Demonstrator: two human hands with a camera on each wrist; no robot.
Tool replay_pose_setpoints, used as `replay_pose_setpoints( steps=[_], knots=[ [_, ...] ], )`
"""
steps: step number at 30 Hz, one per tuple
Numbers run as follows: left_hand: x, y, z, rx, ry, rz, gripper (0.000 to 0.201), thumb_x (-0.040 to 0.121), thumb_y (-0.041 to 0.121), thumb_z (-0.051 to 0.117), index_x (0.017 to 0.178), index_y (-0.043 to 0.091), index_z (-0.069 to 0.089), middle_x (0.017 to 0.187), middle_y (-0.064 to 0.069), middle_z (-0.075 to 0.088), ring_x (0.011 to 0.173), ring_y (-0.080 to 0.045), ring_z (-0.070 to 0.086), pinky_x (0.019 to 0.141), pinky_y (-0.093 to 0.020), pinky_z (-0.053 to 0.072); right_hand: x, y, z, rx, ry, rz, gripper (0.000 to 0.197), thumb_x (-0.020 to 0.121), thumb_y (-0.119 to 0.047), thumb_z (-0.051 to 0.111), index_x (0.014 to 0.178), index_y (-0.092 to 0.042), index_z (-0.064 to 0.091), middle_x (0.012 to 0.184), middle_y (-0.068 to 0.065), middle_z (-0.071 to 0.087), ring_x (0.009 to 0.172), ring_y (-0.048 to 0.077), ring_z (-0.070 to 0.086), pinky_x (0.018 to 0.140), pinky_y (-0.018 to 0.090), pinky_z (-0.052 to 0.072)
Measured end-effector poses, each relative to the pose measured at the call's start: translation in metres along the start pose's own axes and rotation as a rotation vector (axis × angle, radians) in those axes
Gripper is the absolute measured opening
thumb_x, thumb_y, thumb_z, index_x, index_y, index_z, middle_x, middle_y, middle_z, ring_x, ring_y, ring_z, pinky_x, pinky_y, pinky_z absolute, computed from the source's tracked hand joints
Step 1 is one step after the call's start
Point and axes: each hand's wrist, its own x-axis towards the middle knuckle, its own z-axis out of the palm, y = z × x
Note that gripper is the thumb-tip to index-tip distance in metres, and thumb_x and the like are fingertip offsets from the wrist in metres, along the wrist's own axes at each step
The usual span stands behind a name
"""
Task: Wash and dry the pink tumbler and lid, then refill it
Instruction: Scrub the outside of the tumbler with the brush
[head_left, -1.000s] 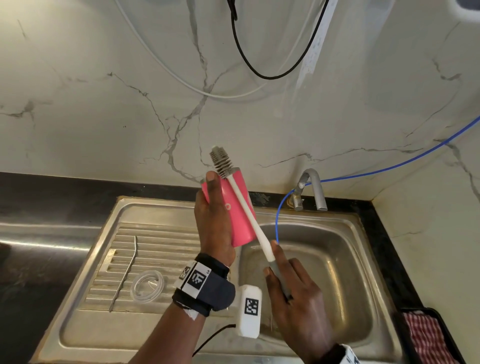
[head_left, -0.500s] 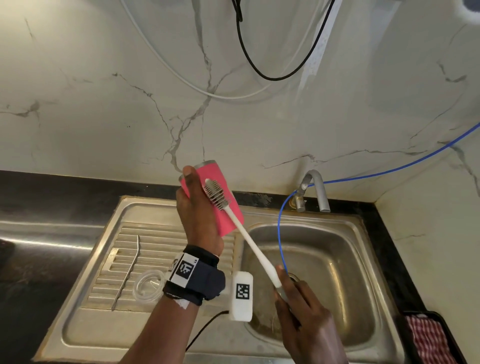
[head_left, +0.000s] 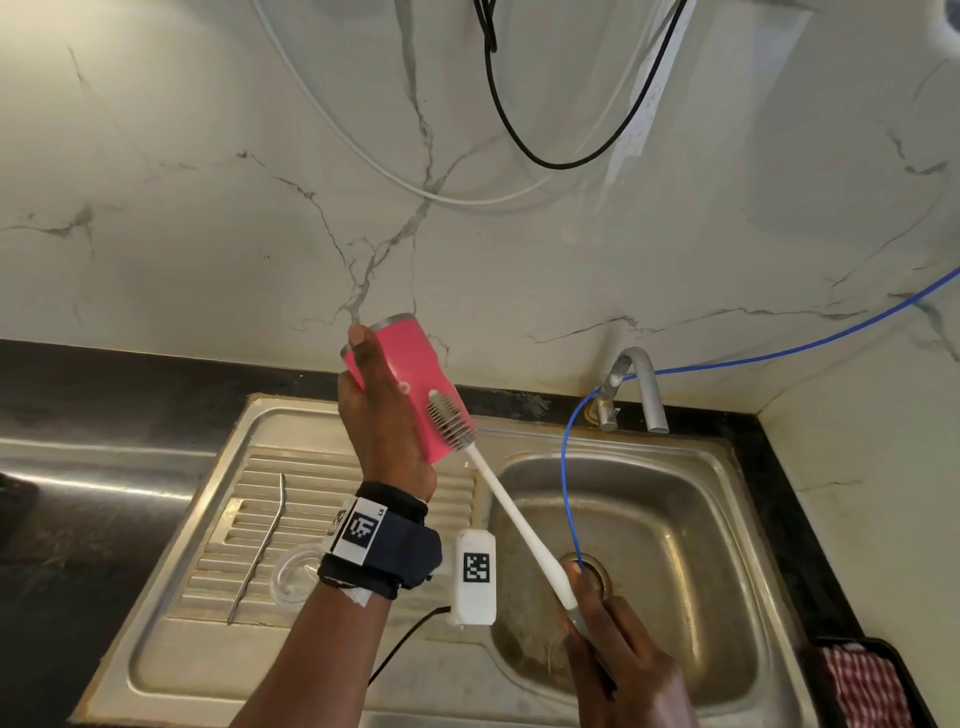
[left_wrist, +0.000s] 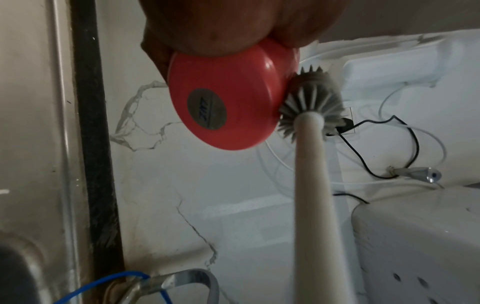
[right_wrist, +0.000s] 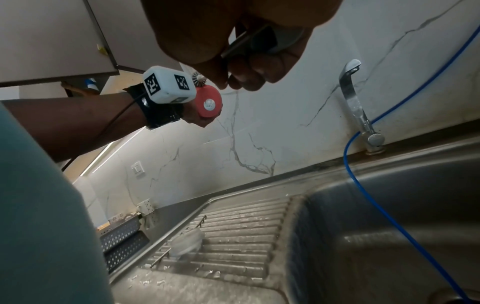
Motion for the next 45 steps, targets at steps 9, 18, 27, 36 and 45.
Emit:
replay_pose_setpoints(
  steps=[9,18,27,36,45],
  knots=[
    [0.000,0.001,-0.001,-0.022,-0.005,-0.006,0.069,0.093,0.084,0.044,0.131,0.029,0.059,0.122,-0.012,0.072,0.106,-0.033,0.075,0.087,-0.054,0.065,-0.004,0.001,0.006,0.039,-0.007,0.030,0.058,0.093,-0.032,0.059,0.149,-0.040,0.049,0.100,-0.014,0.059,0.056,0.007,0.050,0.054,0.002,0.040],
    [-0.018,-0.009,0.008,0.021,-0.082,-0.019,0.082,0.081,0.088,0.046,0.133,0.026,0.059,0.120,-0.010,0.073,0.102,-0.030,0.077,0.089,-0.057,0.064,0.014,-0.010,0.011,0.033,0.061,0.034,0.047,0.100,-0.040,0.055,0.146,-0.031,0.055,0.106,-0.009,0.065,0.059,0.009,0.058,0.053,0.015,0.050],
    [-0.007,-0.004,0.002,-0.008,-0.030,0.006,0.067,0.098,0.077,0.044,0.137,0.024,0.056,0.112,-0.010,0.074,0.091,-0.026,0.079,0.076,-0.045,0.066,0.002,0.000,0.003,-0.119,-0.002,-0.030,0.046,0.100,-0.036,0.053,0.146,-0.032,0.053,0.094,-0.010,0.056,0.054,0.013,0.044,0.051,0.007,0.035],
    [0.000,0.000,-0.001,-0.028,-0.010,0.008,0.059,0.100,0.077,0.041,0.134,0.030,0.056,0.116,-0.006,0.073,0.096,-0.025,0.078,0.078,-0.045,0.066,-0.005,0.002,-0.006,-0.104,0.002,-0.036,0.040,0.108,-0.041,0.041,0.148,-0.039,0.046,0.096,-0.013,0.052,0.059,0.010,0.041,0.059,-0.005,0.031],
    [-0.004,-0.004,0.006,-0.028,-0.054,-0.009,0.076,0.090,0.089,0.045,0.133,0.028,0.060,0.123,-0.015,0.072,0.107,-0.037,0.075,0.088,-0.057,0.065,-0.002,-0.002,-0.010,0.000,0.009,0.015,0.062,0.090,-0.031,0.058,0.149,-0.046,0.046,0.098,-0.017,0.054,0.058,0.007,0.047,0.057,-0.001,0.035]
  ],
)
